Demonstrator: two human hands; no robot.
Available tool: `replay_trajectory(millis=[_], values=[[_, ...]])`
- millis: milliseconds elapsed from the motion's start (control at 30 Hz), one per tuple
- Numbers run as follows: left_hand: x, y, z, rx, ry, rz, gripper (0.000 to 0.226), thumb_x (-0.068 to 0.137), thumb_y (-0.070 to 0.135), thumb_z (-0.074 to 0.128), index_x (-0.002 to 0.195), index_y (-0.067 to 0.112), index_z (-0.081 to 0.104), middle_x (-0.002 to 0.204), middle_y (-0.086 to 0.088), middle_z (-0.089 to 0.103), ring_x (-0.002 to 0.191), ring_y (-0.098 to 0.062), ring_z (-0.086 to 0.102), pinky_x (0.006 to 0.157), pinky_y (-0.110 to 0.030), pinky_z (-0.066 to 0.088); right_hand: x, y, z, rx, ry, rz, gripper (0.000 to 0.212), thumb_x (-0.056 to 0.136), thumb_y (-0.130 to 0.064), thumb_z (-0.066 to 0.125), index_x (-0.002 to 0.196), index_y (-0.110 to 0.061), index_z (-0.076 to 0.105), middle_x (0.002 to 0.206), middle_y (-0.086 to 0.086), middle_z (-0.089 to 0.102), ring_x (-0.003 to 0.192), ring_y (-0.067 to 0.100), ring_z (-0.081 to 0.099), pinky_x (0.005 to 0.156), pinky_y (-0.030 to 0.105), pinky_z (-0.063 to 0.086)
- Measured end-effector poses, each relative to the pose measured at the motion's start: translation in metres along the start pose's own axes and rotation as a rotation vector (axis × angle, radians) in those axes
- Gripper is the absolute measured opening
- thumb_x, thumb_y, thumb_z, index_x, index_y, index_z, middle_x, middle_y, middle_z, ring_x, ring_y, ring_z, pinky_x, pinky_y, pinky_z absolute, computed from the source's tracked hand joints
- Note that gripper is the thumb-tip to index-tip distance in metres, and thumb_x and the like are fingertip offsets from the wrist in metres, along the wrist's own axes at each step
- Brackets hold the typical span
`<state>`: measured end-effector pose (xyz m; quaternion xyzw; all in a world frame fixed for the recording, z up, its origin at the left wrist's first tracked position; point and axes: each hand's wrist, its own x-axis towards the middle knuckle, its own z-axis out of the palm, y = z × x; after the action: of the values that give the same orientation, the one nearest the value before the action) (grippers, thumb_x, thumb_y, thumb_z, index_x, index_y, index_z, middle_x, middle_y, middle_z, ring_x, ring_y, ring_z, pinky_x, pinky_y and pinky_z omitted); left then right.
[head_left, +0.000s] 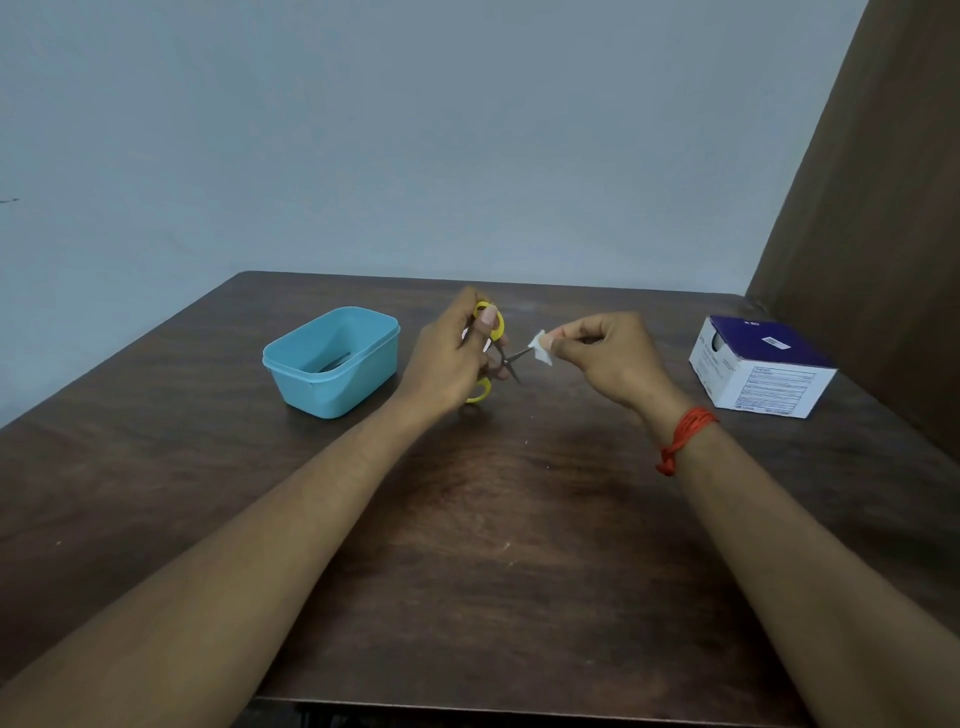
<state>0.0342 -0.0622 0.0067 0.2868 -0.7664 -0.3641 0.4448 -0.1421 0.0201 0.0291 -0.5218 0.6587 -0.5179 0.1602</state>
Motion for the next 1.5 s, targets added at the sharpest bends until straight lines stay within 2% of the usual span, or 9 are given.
replay_trajectory(millis=[167, 233, 333, 500, 633, 800, 967, 1200, 1500], values=[[-0.002, 0.004, -0.002, 0.111, 0.012, 0.029, 0.024, 0.104, 0.045, 0.040, 0.093, 0.024, 0.046, 0.096, -0.017, 0.069, 0.069, -0.030, 0.074, 0.063, -0.060, 0.058, -0.001, -0.008, -0.007, 0.146, 0.203, -0.073, 0.016, 0.083, -0.032, 0.080, 0.087, -0.016, 0.081, 0.089, 0.001, 0.078, 0.090, 0.022, 0.072, 0.085, 0.036, 0.056], [-0.003, 0.006, -0.002, 0.156, 0.009, 0.046, 0.023, 0.104, 0.045, 0.040, 0.094, 0.025, 0.046, 0.098, -0.016, 0.068, 0.070, -0.029, 0.074, 0.065, -0.059, 0.058, -0.002, -0.012, -0.003, 0.131, 0.174, -0.132, 0.015, 0.084, -0.033, 0.079, 0.086, -0.019, 0.081, 0.084, -0.001, 0.077, 0.080, 0.021, 0.070, 0.076, 0.037, 0.055], [-0.003, 0.006, -0.002, 0.124, 0.004, 0.067, 0.019, 0.106, 0.040, 0.042, 0.095, 0.025, 0.047, 0.100, -0.011, 0.066, 0.064, -0.017, 0.075, 0.064, -0.049, 0.061, -0.006, -0.016, 0.010, -0.005, 0.165, -0.211, 0.008, 0.083, -0.033, 0.079, 0.081, -0.026, 0.079, 0.072, -0.013, 0.066, 0.060, -0.002, 0.054, 0.062, 0.023, 0.043], [-0.005, 0.008, 0.003, 0.035, 0.018, 0.024, 0.020, 0.105, 0.039, 0.046, 0.091, 0.024, 0.050, 0.085, -0.003, 0.064, 0.064, -0.020, 0.075, 0.060, -0.044, 0.061, -0.015, -0.014, 0.022, -0.207, 0.100, -0.273, 0.002, 0.082, -0.027, 0.080, 0.082, -0.025, 0.081, 0.072, -0.014, 0.063, 0.073, 0.003, 0.059, 0.067, 0.027, 0.043], [-0.006, 0.009, 0.004, 0.056, 0.012, 0.031, 0.023, 0.106, 0.036, 0.046, 0.095, 0.016, 0.051, 0.086, -0.011, 0.061, 0.082, -0.032, 0.072, 0.073, -0.056, 0.060, -0.019, -0.014, 0.025, -0.368, 0.072, -0.290, 0.004, 0.084, -0.035, 0.077, 0.083, -0.031, 0.077, 0.084, -0.007, 0.063, 0.094, 0.018, 0.054, 0.073, 0.034, 0.045], [-0.008, 0.014, 0.002, 0.077, 0.014, 0.025, 0.026, 0.107, 0.033, 0.044, 0.099, 0.010, 0.052, 0.087, -0.010, 0.059, 0.090, -0.035, 0.067, 0.079, -0.059, 0.058, -0.017, -0.014, 0.024, -0.506, 0.052, -0.357, 0.011, 0.084, -0.039, 0.077, 0.090, -0.031, 0.079, 0.089, -0.004, 0.051, 0.096, 0.019, 0.043, 0.073, 0.034, 0.042], [-0.010, 0.016, 0.002, 0.067, 0.036, 0.018, 0.028, 0.107, 0.033, 0.042, 0.099, 0.008, 0.052, 0.086, -0.002, 0.058, 0.089, -0.033, 0.065, 0.079, -0.060, 0.057, -0.017, -0.014, 0.026, -0.385, 0.138, -0.385, 0.008, 0.083, -0.036, 0.078, 0.086, -0.029, 0.079, 0.089, -0.003, 0.046, 0.095, 0.020, 0.042, 0.075, 0.034, 0.042], [-0.010, 0.016, 0.001, 0.056, 0.018, -0.002, 0.026, 0.106, 0.034, 0.045, 0.100, 0.010, 0.054, 0.096, -0.015, 0.062, 0.097, -0.032, 0.066, 0.082, -0.059, 0.058, -0.013, -0.013, 0.021, -0.538, 0.017, -0.370, 0.011, 0.084, -0.039, 0.078, 0.089, -0.030, 0.080, 0.088, -0.003, 0.047, 0.095, 0.022, 0.043, 0.075, 0.036, 0.045], [-0.011, 0.020, 0.002, 0.048, 0.015, -0.025, 0.024, 0.107, 0.030, 0.044, 0.104, 0.009, 0.055, 0.099, -0.016, 0.062, 0.100, -0.035, 0.065, 0.084, -0.059, 0.057, -0.014, -0.013, 0.020, -0.468, 0.010, -0.366, 0.010, 0.083, -0.039, 0.078, 0.088, -0.030, 0.080, 0.086, -0.002, 0.050, 0.095, 0.021, 0.044, 0.077, 0.039, 0.046]])
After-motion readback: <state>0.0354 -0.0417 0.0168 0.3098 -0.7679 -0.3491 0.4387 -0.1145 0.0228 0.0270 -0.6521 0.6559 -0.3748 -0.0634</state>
